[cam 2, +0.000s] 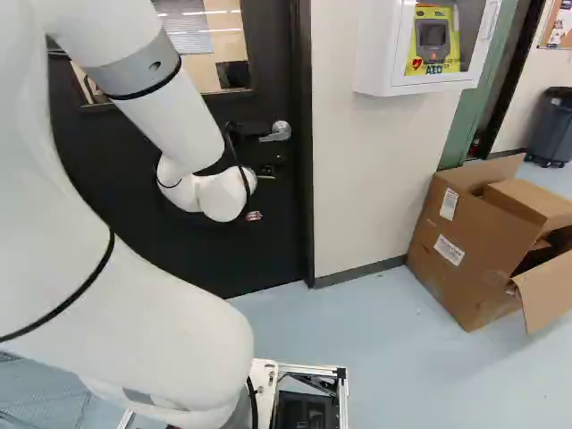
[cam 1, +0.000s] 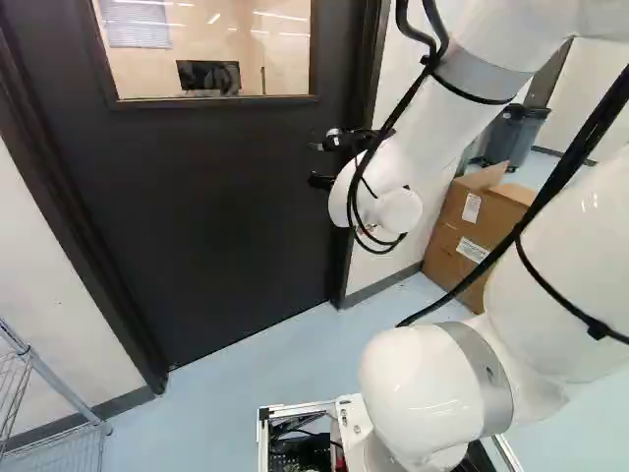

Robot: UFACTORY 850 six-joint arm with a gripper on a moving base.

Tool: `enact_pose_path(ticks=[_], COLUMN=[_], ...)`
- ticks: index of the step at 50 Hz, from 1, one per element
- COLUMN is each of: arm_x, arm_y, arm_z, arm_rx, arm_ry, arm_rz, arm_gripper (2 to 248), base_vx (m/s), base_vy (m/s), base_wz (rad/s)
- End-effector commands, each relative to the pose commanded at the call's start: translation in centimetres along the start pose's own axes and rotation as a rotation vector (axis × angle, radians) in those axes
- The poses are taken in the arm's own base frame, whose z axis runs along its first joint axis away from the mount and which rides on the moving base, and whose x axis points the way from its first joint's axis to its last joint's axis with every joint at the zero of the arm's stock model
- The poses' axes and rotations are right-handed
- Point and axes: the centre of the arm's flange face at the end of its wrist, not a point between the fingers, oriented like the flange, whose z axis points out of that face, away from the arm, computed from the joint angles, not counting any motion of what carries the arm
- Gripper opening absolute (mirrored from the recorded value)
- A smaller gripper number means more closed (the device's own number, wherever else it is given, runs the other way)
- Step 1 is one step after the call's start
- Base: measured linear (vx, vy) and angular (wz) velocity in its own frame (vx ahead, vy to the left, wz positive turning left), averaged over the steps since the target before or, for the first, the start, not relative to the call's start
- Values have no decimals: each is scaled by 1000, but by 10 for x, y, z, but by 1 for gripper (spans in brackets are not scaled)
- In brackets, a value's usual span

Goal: Open the door and move inside

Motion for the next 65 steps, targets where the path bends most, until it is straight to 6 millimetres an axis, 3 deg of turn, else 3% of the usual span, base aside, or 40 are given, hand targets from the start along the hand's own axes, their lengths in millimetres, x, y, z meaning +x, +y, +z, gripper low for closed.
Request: enact_pose_path(ticks=[50, 65], arm_x=[61, 67], arm_y=[2, 5], arm_z=[44, 61], arm_rx=[78, 77], arm_ry=[110, 114], arm_rz=[-95, -95], arm_gripper=[247, 247], base_vx=[0, 0], base_vy=[0, 0], base_wz=[0, 0])
